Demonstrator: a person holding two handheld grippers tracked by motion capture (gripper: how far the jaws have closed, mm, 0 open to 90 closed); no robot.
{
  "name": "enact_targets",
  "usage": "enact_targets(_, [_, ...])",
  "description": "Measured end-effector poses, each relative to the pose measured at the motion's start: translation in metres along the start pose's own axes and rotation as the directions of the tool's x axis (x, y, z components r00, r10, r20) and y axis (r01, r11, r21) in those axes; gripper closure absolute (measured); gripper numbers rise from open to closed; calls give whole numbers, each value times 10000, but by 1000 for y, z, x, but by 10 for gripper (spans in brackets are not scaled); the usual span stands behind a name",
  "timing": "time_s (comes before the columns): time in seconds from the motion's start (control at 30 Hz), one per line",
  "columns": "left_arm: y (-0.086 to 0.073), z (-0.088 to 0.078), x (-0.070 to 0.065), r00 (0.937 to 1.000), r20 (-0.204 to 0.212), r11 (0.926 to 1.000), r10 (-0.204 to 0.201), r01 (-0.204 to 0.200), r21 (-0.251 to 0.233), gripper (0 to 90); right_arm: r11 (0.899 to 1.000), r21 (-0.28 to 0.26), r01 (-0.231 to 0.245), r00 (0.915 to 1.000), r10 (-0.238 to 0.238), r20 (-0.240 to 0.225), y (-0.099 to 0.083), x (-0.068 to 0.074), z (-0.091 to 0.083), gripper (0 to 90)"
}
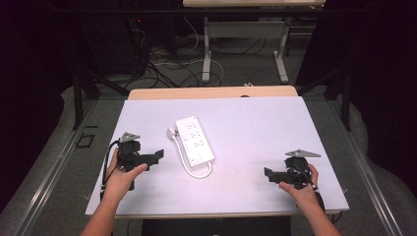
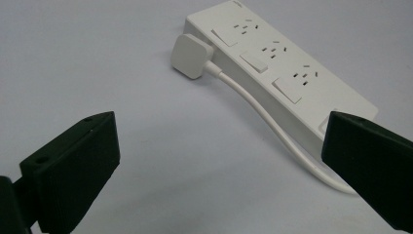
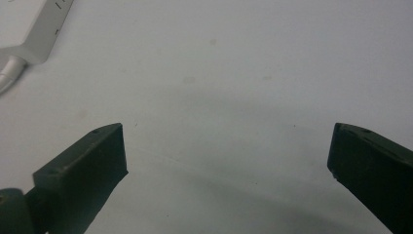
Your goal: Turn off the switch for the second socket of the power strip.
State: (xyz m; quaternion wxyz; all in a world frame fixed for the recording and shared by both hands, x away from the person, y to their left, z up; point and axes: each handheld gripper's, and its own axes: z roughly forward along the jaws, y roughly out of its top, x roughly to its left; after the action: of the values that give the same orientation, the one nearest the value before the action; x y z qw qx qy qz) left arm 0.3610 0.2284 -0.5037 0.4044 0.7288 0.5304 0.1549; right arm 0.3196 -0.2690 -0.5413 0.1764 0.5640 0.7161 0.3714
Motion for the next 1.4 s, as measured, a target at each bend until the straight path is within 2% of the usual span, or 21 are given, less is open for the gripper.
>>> enact_targets(0.43, [-22, -8, 20, 9983, -463, 9993, -353, 357, 64, 5, 10000, 2, 60, 10000, -60, -8, 0, -1, 0, 2])
enact_targets(0.5, [-26, -7, 22, 9975, -505, 9987, -502, 505, 41, 6, 10000, 1, 57, 10000, -57, -5, 0, -1, 0, 1])
enact_targets(0.63, [-33, -7, 27, 9965, -594, 9982, -588, 595, 102, 6, 10000, -4, 41, 10000, -41, -4, 0, -1, 0, 1])
enact_targets(0.7, [-36, -6, 29, 9963, -732, 9988, -442, 455, 169, 6, 10000, -3, 55, 10000, -55, 5, 0, -1, 0, 1])
enact_targets(0.8, [-40, -4, 33, 9953, -757, 9980, -606, 618, 141, 6, 10000, -5, 64, 10000, -64, 1, 0, -1, 0, 1])
enact_targets(1.27, [-48, 2, 48, 9914, -1067, 9966, -761, 790, 228, 6, 10000, 0, 46, 10000, -46, -26, 0, 0, 1, 1])
enact_targets(1.4, [-49, 3, 52, 9886, -1145, 9951, -982, 992, 34, 5, 10000, 4, 61, 10000, -61, -12, 0, 0, 1, 1])
